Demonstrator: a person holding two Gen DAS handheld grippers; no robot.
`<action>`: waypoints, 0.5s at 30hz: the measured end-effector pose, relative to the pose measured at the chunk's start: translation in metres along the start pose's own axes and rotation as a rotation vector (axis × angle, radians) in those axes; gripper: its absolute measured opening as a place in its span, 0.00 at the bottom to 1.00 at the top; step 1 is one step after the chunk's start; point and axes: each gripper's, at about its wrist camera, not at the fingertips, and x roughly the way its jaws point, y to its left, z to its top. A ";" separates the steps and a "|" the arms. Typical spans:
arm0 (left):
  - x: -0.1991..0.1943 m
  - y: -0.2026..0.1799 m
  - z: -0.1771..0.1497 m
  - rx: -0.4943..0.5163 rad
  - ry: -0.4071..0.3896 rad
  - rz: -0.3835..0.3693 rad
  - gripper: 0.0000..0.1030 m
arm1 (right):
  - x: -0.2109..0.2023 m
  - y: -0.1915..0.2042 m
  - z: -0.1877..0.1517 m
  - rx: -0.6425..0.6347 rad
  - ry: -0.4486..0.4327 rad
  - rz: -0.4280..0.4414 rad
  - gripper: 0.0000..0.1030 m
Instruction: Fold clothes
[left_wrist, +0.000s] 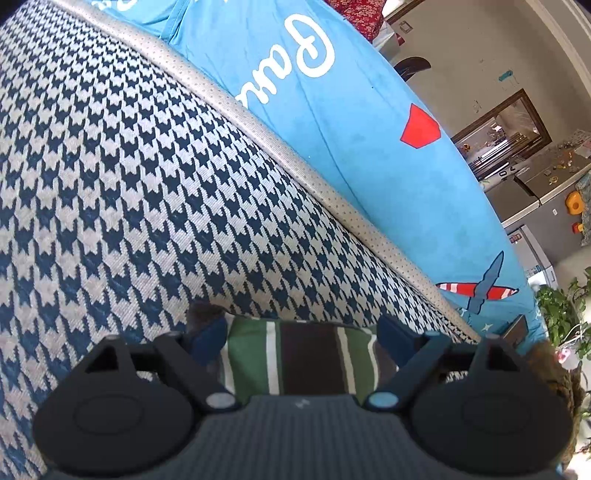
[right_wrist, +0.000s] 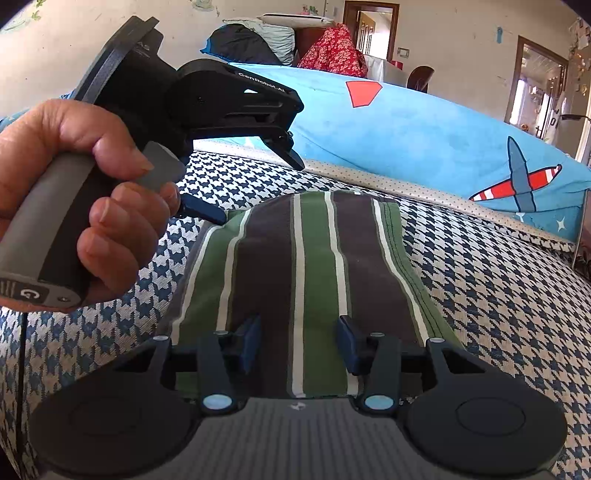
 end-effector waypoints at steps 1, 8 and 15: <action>-0.005 -0.005 -0.001 0.039 -0.011 0.021 1.00 | 0.000 -0.001 0.001 0.001 0.001 0.002 0.43; -0.031 -0.007 -0.022 0.155 -0.004 0.147 1.00 | -0.001 -0.003 0.005 0.009 0.025 0.033 0.56; -0.054 0.006 -0.045 0.206 0.004 0.261 1.00 | -0.012 -0.012 0.008 0.010 0.054 0.059 0.58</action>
